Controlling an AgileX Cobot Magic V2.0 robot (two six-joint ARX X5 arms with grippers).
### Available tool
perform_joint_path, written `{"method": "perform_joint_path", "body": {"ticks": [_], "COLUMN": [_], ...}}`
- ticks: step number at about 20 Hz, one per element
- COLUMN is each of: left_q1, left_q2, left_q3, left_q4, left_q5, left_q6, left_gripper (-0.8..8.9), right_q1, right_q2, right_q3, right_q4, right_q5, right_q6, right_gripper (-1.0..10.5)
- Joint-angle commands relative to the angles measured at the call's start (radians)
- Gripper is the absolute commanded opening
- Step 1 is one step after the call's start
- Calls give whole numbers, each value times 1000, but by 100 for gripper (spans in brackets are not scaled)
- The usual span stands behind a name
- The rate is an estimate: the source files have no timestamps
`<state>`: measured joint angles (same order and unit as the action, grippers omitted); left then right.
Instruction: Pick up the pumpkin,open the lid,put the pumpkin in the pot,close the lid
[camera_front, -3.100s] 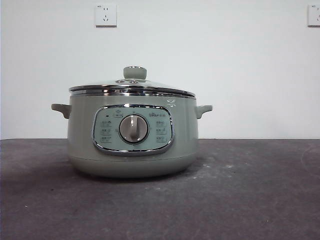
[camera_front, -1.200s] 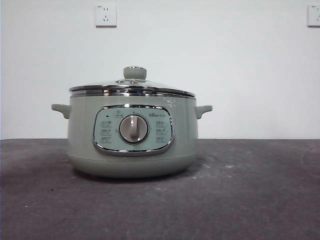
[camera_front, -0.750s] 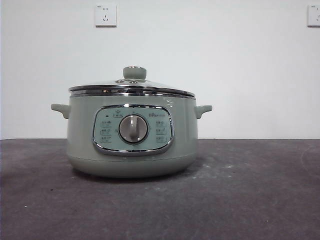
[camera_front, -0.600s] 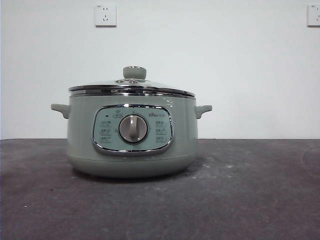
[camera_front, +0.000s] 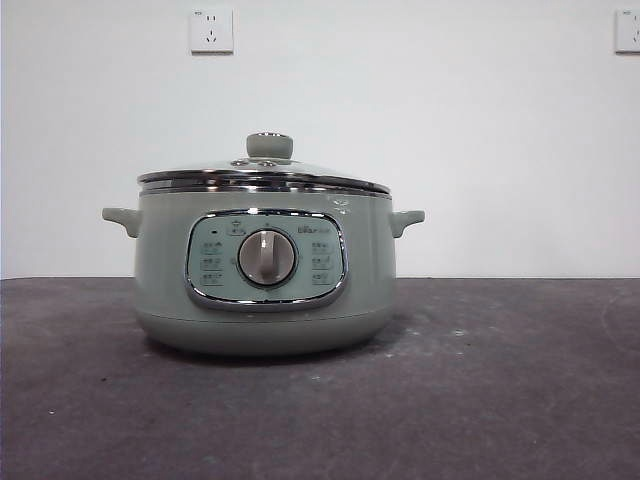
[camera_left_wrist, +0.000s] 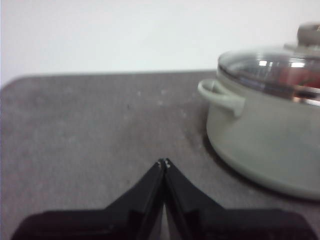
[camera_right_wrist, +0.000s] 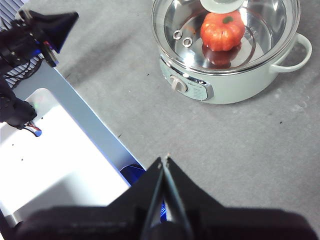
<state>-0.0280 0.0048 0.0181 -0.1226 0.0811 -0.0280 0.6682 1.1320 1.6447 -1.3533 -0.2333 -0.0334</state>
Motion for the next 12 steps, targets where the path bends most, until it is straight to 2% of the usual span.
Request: {"method": "perform_joint_path", "body": {"ticks": [1, 12], "left_q1": [3, 3], "left_q2": [-3, -3], "left_q3": [-16, -16], "left_q4": [-23, -56], "left_q5": [-2, -2], "left_q6": [-26, -25], "left_gripper": [-3, -3], "right_q1": [2, 2], "right_q2": [-3, -3], "right_q3": [0, 0], "right_q4": [-16, -16], "right_q5": [0, 0], "right_q6": [9, 9], "right_gripper": [0, 0]}}
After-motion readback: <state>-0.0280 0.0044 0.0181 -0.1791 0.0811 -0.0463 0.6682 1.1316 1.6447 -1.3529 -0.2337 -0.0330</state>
